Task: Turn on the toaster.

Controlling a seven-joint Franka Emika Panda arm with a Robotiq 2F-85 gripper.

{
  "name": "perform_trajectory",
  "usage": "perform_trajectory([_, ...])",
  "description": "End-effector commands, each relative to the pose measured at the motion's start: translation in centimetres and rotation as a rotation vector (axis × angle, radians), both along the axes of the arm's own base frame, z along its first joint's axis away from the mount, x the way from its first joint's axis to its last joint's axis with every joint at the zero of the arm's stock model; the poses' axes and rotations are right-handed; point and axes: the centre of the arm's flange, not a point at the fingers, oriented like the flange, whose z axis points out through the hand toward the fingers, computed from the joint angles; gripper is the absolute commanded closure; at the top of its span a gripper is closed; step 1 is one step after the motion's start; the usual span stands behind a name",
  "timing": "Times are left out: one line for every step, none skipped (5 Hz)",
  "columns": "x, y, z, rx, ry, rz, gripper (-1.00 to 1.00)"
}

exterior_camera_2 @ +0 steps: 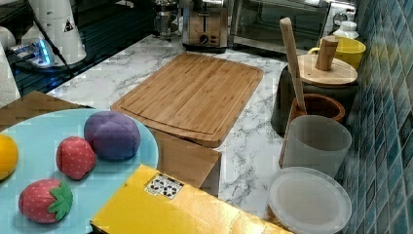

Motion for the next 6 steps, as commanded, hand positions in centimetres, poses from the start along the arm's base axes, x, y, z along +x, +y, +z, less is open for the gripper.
perform_trajectory([0.8, 3.2, 4.7, 0.08, -0.137, 0.104, 1.0])
perform_trajectory([0.8, 4.0, 3.9, 0.056, -0.153, 0.084, 1.0])
perform_trajectory([1.3, 3.8, 3.4, 0.043, -0.158, 0.042, 1.0])
perform_trajectory([2.1, 3.3, 2.6, 0.018, -0.135, 0.02, 1.0])
perform_trajectory([2.6, 2.7, 1.2, -0.021, -0.12, -0.019, 1.0])
perform_trajectory([3.2, 2.0, -0.9, -0.039, -0.084, -0.065, 1.0])
